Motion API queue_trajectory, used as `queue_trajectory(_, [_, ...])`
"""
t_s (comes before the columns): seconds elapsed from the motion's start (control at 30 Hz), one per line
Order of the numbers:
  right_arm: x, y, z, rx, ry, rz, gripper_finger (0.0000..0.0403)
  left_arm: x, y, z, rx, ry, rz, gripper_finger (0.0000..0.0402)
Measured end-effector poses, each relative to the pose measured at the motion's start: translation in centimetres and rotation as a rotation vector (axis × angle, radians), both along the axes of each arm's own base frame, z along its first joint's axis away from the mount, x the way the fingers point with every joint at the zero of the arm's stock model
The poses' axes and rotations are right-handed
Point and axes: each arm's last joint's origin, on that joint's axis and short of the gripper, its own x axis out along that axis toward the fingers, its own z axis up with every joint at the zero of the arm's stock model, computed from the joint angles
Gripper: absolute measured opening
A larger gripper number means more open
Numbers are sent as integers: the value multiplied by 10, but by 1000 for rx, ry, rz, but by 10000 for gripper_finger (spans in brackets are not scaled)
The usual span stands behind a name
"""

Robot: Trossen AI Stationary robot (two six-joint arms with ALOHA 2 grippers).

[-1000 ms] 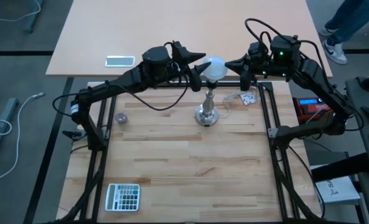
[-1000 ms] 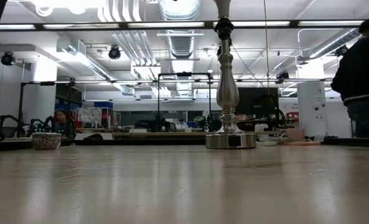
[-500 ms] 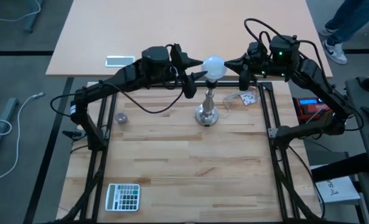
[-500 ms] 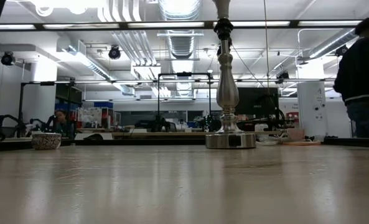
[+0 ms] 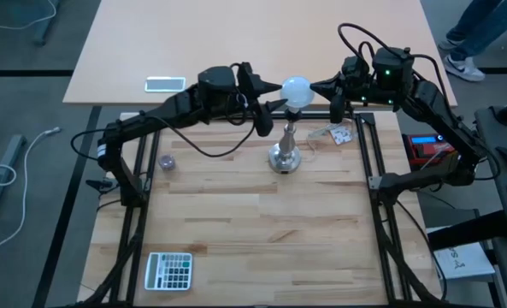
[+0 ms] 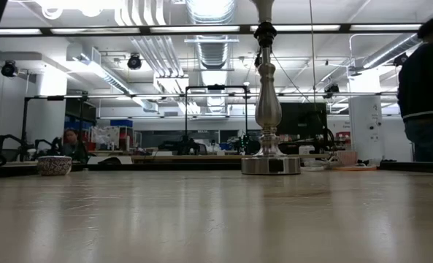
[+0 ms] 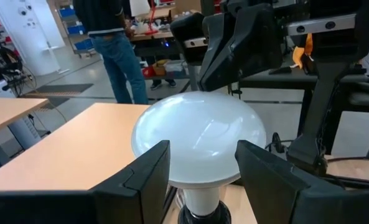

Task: Screw lightbulb
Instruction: Insert the light bulb into the lamp

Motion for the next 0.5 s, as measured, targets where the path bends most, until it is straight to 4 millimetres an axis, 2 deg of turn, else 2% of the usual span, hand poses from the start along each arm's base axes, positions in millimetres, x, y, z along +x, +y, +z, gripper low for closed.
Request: queue_trajectory(0.5, [0, 1, 1, 41, -19, 8, 0, 1, 7, 1, 6, -27, 20, 178])
